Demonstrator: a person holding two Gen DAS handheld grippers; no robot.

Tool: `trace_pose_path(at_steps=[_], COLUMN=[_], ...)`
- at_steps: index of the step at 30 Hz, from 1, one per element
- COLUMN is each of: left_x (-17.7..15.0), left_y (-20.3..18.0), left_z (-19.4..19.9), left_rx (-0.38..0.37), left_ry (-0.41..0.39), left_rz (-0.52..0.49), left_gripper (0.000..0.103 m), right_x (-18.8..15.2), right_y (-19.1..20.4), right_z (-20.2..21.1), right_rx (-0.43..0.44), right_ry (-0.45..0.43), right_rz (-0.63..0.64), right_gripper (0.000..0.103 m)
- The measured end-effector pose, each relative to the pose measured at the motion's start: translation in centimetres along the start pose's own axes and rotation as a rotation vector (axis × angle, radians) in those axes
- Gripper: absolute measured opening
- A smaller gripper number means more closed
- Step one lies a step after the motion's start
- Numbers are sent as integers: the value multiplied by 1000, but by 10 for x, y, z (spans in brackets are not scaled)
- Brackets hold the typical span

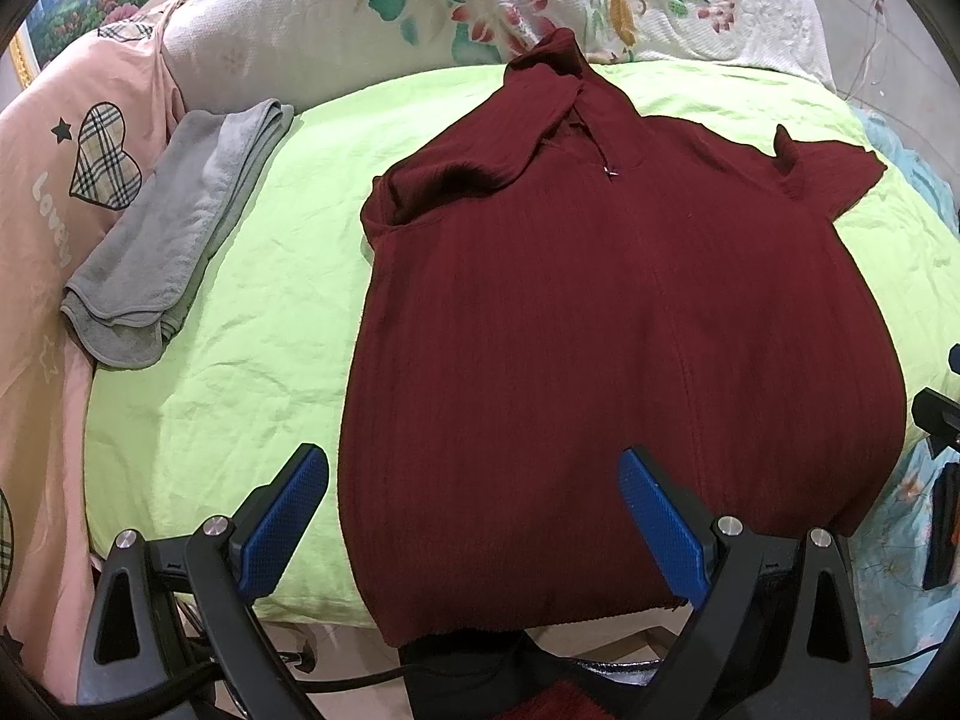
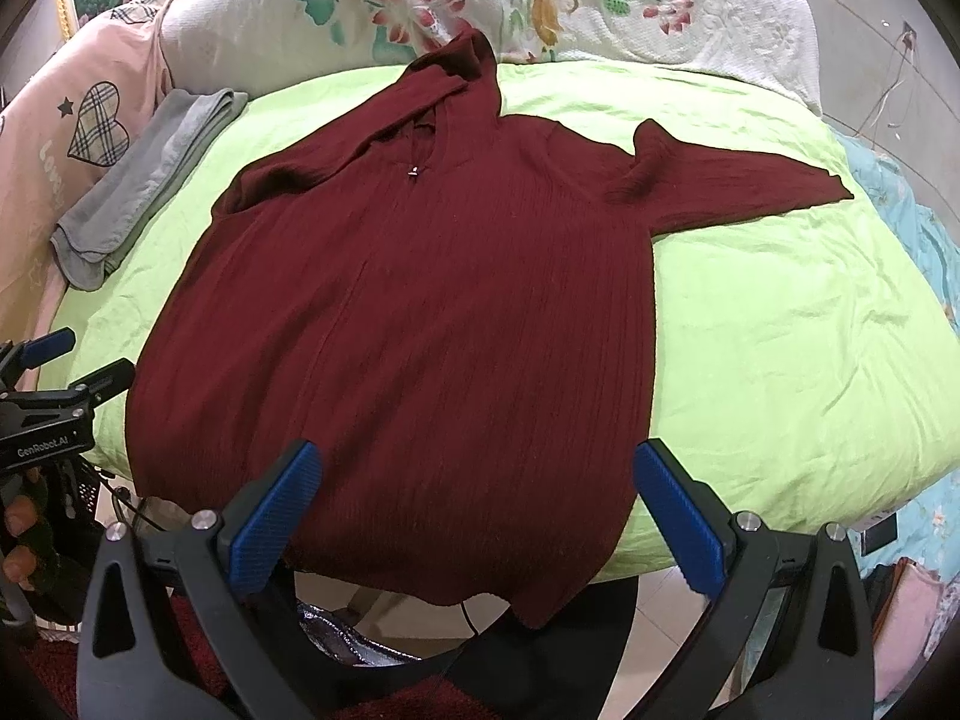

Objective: Fold large clothes

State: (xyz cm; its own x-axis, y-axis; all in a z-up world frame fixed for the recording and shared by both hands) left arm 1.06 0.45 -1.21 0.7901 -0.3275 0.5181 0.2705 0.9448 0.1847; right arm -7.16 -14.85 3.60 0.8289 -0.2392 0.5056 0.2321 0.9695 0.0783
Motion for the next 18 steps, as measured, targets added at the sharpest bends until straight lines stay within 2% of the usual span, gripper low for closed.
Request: trace_pose_path(at_steps=[9,16,18], left_x=[1,3,4], left_y=[1,5,4], left_z=[-2,-5,-8], left_rx=[-34,65,63], left_ry=[18,-47,-36], left_rz=[20,-25,-25], left_gripper=[98,98,98], right_x=[3,6,8], right_y=[2,-2,-4], right_z=[-2,-3,-5], right_rx=[7,23,29], right_ry=[-3,11,49], right_rz=[8,-5,-18], right_gripper=[103,103,103])
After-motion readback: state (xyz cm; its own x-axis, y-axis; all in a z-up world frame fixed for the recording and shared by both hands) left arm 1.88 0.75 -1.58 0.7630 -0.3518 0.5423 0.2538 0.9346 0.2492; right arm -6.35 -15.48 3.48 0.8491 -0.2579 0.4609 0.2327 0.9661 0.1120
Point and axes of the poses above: each gripper's, at about its wrist camera, not at the fingertips, and z roughly against the way its jaws point, y to its left, x to its top, the point moved 1 cm from there along -z, roughly the way its jaws point, and after that the axes turned 2 degrees about y, right-handed, at the moved point
